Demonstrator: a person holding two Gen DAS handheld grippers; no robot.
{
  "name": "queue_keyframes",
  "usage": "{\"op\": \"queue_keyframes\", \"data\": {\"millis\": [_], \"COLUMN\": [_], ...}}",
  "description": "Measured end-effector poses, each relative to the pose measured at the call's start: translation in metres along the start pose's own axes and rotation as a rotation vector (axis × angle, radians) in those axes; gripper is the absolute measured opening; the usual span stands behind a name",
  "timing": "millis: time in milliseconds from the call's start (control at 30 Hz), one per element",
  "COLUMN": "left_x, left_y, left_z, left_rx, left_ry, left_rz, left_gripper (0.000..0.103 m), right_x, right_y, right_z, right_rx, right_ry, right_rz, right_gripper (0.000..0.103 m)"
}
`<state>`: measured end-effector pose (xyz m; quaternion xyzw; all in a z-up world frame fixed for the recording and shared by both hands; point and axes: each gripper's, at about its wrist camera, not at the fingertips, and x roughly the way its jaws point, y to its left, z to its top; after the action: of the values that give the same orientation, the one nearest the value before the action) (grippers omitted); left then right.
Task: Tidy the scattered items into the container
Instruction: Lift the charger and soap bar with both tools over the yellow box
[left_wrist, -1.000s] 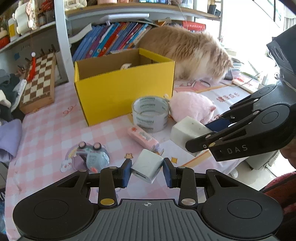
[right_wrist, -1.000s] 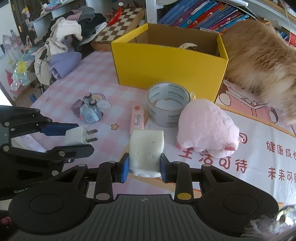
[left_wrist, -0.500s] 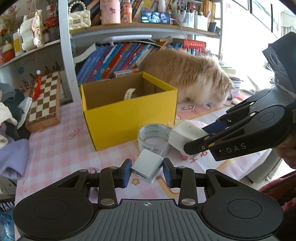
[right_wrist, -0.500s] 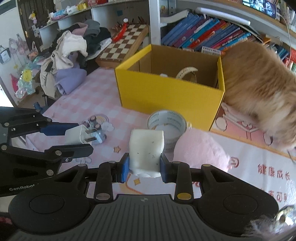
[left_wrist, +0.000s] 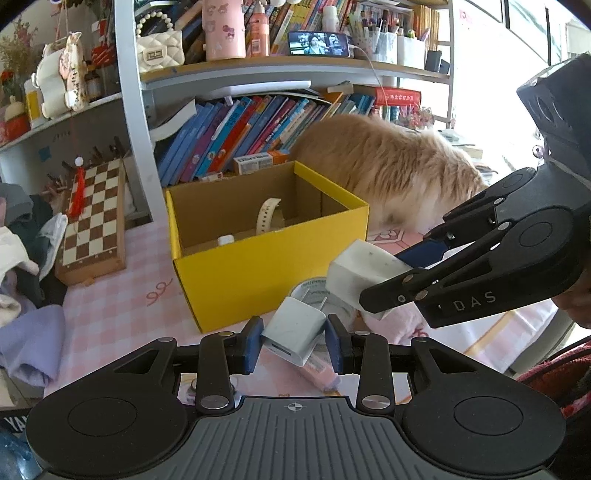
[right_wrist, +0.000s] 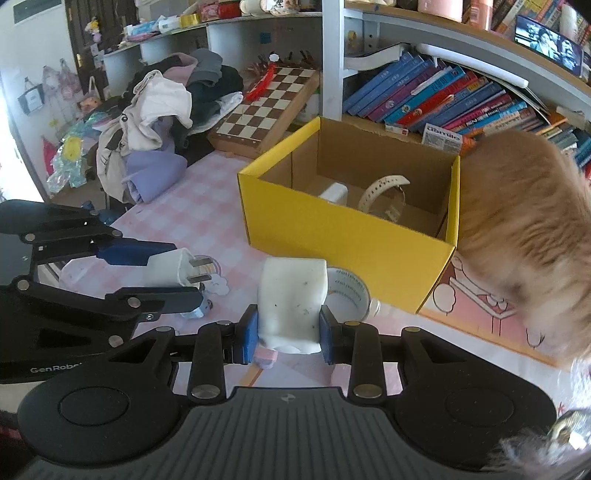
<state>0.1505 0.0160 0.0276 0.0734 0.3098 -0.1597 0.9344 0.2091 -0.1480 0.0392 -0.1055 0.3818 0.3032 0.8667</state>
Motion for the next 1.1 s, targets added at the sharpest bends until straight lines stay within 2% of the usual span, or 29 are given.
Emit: {"op": "queue_keyframes", "data": {"millis": [467, 1100], "left_x": [0.015, 0.034], "left_y": [0.0, 0.011], "left_z": [0.034, 0.078], "left_rx": [0.019, 0.047], "left_ry": [-0.029, -0.07], "left_rz": [0.027, 0.083], "left_gripper": [0.034, 0.034], "right_x": [0.0, 0.003], "right_y": [-0.034, -0.066], "right_z": [0.028, 0.075], "right_rx": [0.015, -0.073], "right_ry": [-0.058, -0.114], "right_rz": [0.018, 0.03], "right_gripper": [0.03, 0.03]}}
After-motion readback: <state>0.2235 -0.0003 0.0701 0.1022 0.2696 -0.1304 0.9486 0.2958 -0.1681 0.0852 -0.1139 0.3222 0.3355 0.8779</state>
